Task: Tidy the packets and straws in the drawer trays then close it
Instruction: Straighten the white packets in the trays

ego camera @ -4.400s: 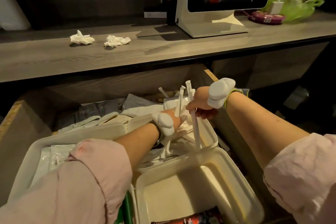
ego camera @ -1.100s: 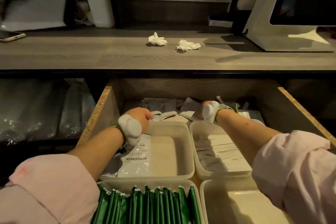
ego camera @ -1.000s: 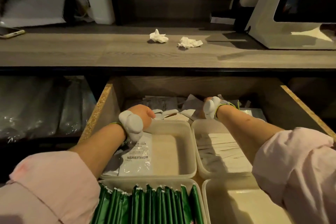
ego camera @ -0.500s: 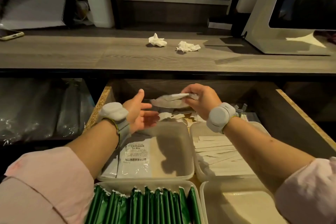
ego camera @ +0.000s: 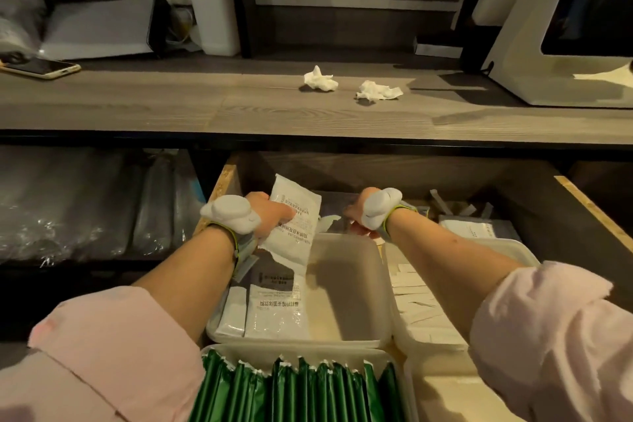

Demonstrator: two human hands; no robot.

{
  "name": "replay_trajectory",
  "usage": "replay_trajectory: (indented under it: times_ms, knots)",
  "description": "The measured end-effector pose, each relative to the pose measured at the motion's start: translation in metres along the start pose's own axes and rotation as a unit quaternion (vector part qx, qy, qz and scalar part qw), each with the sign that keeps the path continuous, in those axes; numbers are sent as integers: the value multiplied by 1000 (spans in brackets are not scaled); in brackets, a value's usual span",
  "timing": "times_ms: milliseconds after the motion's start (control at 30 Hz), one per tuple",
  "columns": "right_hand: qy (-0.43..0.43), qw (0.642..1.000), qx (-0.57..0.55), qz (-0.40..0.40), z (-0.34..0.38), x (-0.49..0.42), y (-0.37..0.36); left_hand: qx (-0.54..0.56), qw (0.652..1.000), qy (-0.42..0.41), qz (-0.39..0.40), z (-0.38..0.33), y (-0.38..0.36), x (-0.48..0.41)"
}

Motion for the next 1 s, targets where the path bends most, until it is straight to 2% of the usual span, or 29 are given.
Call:
replay_trajectory:
  times_ms: [67,167,267,333,400,500,600,700,900,1000]
  knots:
    - [-23,999,8,28,-4,-13,-13,36,999,9,-9,3,0,-4]
    - [-54,998,-10,6,-23,-41,-24,51,999,3,-19,0,-2,-3]
    - [-46,992,-117,-28,-5,-16,-17,105,994,-6,-22,0,-5,-4]
    - [-38,987,-152,-21,0,-11,-14,133,991,1,-27,2,-4,-5]
    - [-54,963,-256,-64,-10,-9,-7,134,991,10,-23,3,-4,-4]
    - [-29,922,-365,-123,-22,4,15,139,990,9,-25,0,-4,-1]
    - [18,879,-459,-129,-26,27,36,159,987,-4,-12,-4,-6,4]
    - [53,881,-455,-118,-27,47,48,184,983,-8,1,-7,-3,10]
    - [87,927,-357,-80,-20,64,45,248,968,2,-31,2,13,23]
    - [85,924,-360,-92,-17,70,45,258,965,-13,-35,5,18,27]
Point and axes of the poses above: each hand's wrist, its own x-axis away from the middle knuckle, its own y-axis out of the back of the hand, z = x × y, the point moved 5 cm from there along -x, towards the middle knuckle, and after that the axes turned 8 degrees about y, right-handed, at the moved point
